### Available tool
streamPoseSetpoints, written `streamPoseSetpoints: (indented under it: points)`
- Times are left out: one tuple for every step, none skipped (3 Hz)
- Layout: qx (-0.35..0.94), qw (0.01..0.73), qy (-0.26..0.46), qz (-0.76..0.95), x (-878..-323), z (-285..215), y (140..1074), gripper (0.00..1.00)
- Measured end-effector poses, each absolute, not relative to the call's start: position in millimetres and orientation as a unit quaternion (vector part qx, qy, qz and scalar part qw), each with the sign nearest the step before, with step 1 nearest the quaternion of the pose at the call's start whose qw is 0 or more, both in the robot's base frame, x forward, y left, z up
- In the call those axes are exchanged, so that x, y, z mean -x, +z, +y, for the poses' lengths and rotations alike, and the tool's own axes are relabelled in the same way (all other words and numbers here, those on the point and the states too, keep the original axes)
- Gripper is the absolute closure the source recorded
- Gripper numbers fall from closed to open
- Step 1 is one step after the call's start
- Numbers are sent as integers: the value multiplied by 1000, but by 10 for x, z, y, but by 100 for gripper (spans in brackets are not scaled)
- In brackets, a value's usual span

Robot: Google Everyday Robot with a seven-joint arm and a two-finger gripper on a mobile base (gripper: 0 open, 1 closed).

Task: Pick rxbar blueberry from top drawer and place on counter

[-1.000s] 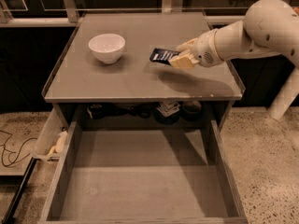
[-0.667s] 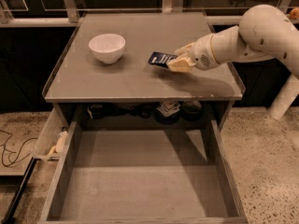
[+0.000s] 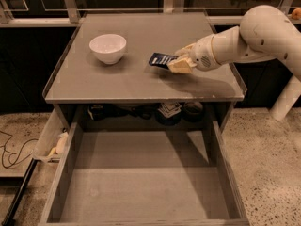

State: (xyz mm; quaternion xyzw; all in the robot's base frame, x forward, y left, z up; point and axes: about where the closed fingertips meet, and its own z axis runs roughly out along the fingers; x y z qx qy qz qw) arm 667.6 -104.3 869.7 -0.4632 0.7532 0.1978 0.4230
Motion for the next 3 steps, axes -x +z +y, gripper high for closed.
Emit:
streamPoseSetpoints:
  points:
    - [463, 423, 198, 753, -6676, -1043, 8697, 58]
    - [463, 423, 198, 753, -6676, -1043, 8697, 35]
    - [463, 423, 198, 753, -6676, -1043, 8696, 12]
